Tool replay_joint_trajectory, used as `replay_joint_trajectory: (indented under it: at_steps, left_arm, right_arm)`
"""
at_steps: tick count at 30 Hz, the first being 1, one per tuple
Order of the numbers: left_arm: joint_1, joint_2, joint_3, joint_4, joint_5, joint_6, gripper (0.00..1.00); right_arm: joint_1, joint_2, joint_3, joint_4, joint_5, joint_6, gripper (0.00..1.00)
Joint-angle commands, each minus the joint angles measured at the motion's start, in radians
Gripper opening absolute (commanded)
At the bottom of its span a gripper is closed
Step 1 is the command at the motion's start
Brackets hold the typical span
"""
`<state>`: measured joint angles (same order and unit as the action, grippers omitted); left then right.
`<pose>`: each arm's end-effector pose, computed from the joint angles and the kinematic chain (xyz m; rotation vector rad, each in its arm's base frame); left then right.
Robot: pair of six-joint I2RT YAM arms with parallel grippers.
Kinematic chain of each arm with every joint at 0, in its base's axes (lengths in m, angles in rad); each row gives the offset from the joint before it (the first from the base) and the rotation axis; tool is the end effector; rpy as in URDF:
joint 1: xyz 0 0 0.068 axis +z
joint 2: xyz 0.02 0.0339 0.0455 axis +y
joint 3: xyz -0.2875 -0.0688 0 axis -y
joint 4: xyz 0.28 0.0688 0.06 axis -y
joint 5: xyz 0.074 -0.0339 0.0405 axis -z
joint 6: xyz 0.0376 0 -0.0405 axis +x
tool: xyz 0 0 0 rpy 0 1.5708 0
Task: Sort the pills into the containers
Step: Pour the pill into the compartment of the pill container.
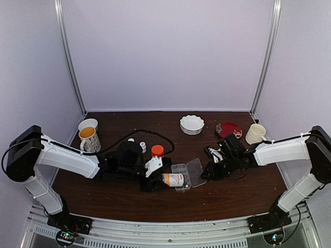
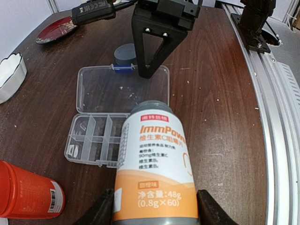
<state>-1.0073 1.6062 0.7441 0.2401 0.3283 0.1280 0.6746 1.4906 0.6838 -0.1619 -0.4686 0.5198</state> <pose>0.1751 -0.2999 0.1634 1.3880 1.8163 -0.8392 0.2197 0.1975 0.1508 -0.4119 2.7003 1.0133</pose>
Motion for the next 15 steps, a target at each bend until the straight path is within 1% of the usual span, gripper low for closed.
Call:
replay_joint_trajectory:
  at_steps: [1,5,11,15]
  left_arm:
    - [-0.005,-0.013,-0.025,0.108,0.009,-0.014,0.0]
    - [-0.004,0.016,-0.032,0.139,0.021,-0.026,0.0]
    - [-0.004,0.007,-0.048,0.176,0.034,-0.037,0.0]
    - [-0.006,0.054,-0.02,0.131,0.044,-0.034,0.0]
  right_arm:
    - [0.007,-0.001,0.024,-0.007,0.023,-0.014,0.12]
    - [0.007,0.003,0.025,-0.005,0.023,-0.012,0.11]
    - [0.01,0.004,0.029,-0.01,0.021,-0.014,0.11]
    - [0.01,0.009,0.032,-0.011,0.021,-0.015,0.11]
